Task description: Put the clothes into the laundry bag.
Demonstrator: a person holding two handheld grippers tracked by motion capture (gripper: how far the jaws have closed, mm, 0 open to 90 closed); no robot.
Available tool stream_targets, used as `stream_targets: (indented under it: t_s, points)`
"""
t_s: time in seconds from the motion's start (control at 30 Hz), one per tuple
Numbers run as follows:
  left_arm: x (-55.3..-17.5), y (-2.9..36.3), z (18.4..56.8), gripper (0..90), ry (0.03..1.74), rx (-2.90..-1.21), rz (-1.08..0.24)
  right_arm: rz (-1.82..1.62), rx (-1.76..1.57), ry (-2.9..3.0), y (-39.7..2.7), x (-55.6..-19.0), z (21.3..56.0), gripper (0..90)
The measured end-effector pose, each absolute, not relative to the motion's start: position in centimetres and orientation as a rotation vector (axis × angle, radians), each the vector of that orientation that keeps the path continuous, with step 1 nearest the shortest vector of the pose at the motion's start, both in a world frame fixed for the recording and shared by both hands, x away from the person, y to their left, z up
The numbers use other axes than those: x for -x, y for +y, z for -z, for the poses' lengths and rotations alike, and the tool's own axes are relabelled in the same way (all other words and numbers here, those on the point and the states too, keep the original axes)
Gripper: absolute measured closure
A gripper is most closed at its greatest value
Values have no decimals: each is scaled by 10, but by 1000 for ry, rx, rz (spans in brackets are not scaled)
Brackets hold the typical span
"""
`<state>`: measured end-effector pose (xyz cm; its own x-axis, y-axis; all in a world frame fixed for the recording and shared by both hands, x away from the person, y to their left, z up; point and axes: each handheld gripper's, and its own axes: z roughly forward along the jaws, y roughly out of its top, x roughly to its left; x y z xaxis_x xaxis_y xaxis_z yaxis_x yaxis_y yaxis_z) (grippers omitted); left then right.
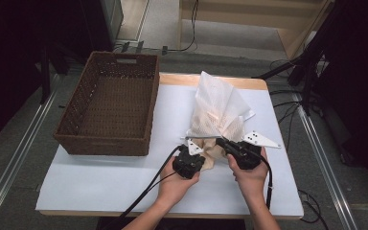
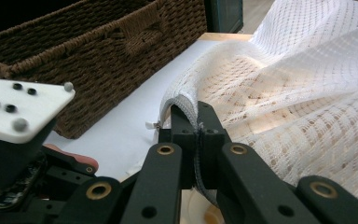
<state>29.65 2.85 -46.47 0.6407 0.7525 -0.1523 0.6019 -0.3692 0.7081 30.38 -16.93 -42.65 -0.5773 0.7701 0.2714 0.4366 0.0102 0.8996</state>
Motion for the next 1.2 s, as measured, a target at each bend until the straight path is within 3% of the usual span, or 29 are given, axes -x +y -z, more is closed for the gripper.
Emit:
stream_targets:
  t_s: [0.23,0.4,0.67,0.83,0.9,1.03,1.2]
  points:
    - [-315,23,443,900,1023,-1955,-208,-1611,-1231,1982,-169,-300,419,895]
    - [-321,15,445,898,1006,-1968,-213,-1614,-1237,1975,-173,-301,419,895]
    - [-306,0,462,488,930,-2032,-190,-1618,-1251,1968,-179,-303,420,895]
    - [-314,-13,456,410,1029,-2009,-188,-1618,-1252,1980,-178,-304,420,895]
    - [-325,-20,457,462,1073,-2013,-223,-1615,-1245,1978,-177,-303,419,895]
    - [-337,-18,461,785,1131,-1925,-205,-1611,-1248,1976,-180,-303,420,895]
    - [-338,-13,444,835,1087,-1804,-284,-1617,-1269,1955,-185,-302,418,895]
